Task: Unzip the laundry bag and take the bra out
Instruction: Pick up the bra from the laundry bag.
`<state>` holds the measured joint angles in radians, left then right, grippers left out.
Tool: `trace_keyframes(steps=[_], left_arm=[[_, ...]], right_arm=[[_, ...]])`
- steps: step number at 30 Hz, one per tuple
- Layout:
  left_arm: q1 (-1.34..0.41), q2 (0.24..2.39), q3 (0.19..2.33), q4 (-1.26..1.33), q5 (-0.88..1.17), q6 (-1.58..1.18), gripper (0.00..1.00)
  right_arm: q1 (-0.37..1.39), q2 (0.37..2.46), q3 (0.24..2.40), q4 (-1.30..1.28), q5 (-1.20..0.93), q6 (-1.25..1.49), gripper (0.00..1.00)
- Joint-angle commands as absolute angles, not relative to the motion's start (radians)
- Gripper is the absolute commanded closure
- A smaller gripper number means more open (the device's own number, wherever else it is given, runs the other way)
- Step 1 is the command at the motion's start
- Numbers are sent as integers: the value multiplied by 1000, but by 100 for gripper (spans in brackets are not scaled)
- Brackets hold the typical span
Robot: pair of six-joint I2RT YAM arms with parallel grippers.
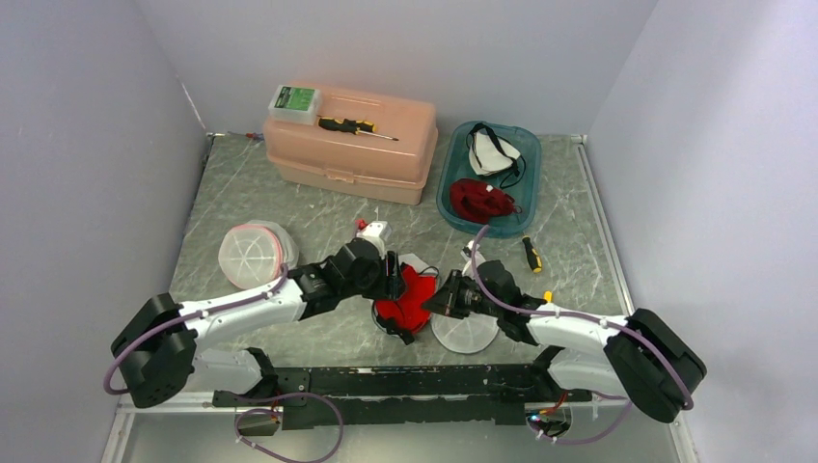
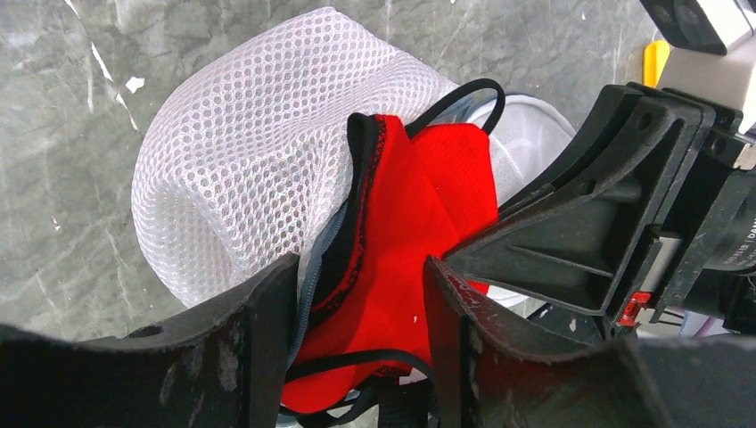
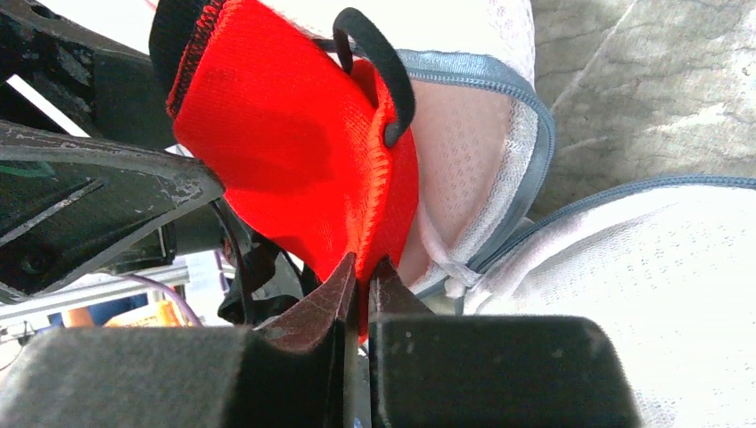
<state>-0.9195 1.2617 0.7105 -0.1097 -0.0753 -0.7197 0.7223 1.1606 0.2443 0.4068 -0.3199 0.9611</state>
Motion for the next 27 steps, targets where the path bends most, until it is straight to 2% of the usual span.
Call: trace_keyframes(steps=[1,4,7,11,20,27], left_arm=[[-920,1197,716,-108,-68,-734,40],[-920,1145,743,-149,-71,-729,33],[-920,1077,794,-230,-110,-721,25],[-918,986,851,-320,-184,-729,7],[-919,822,923,-441,-287,-707,6],[-918,785,916,-513,-346,-714,6]], right_arm=[[720,1085,299,377,-329,916,100],[720,993,337,320,-389,849,100],[720,906,424,143,-415,750,100],[718,829,552,-66,-415,636,100],[712,790,825,-395,-226,480,100],[704,749,845,-407,-35,505,100]])
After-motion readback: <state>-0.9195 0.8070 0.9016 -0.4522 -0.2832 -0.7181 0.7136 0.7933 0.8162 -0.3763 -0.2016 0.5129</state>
